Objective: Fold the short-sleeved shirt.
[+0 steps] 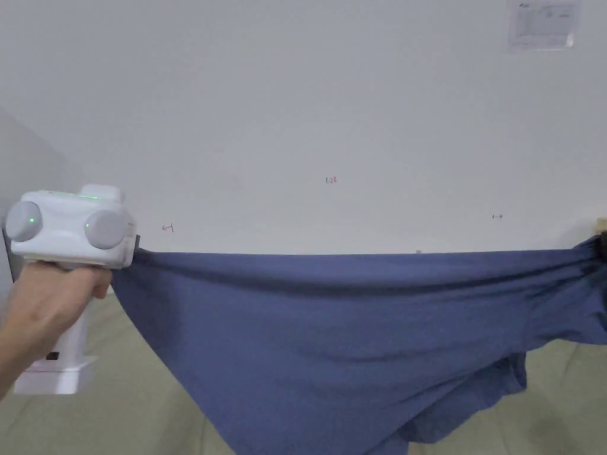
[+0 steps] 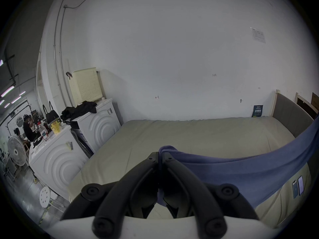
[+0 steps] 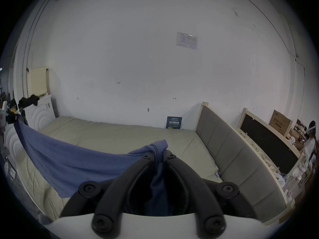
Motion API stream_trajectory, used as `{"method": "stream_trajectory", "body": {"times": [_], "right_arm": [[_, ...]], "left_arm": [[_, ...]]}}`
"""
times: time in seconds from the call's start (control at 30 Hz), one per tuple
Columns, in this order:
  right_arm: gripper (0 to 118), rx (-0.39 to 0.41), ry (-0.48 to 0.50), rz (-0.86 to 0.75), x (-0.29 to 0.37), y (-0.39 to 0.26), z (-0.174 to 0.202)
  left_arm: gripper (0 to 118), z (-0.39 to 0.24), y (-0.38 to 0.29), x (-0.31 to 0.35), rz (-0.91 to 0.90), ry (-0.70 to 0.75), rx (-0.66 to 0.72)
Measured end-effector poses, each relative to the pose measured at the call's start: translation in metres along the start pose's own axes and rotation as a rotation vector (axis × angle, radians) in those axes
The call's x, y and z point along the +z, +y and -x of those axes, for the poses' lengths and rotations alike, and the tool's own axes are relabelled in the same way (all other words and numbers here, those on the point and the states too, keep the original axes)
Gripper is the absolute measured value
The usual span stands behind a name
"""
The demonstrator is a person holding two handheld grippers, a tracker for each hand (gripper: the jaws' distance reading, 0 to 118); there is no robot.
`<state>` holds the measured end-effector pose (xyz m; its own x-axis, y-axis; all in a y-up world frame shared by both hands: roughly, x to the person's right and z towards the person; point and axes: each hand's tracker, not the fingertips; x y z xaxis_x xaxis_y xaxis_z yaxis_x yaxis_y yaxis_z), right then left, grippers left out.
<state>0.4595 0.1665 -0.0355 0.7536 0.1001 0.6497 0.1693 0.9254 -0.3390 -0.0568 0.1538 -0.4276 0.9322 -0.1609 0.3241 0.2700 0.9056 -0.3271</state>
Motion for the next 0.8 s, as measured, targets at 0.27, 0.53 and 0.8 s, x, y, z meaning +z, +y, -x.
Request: {"method": "stream_trajectory", "body": {"times": [0.27, 0.53, 0.8], "right_arm": [[10, -0.030, -0.073, -0.082, -0.070, 0.035, 0.013], [10, -0.038, -0.090, -0.094, -0.146, 0.059, 0.024], [10, -0.020, -0.080, 0.042, -0.218, -0.025, 0.040]], "left_arm": [[0, -0.033, 0.045, -0.054, -0.065, 0.035, 0.017], [0, -0.059, 0.065, -0.128, -0.074, 0.062, 0.052], [0, -0.084, -0.023, -0.197, 0.049, 0.040, 0.006]]}}
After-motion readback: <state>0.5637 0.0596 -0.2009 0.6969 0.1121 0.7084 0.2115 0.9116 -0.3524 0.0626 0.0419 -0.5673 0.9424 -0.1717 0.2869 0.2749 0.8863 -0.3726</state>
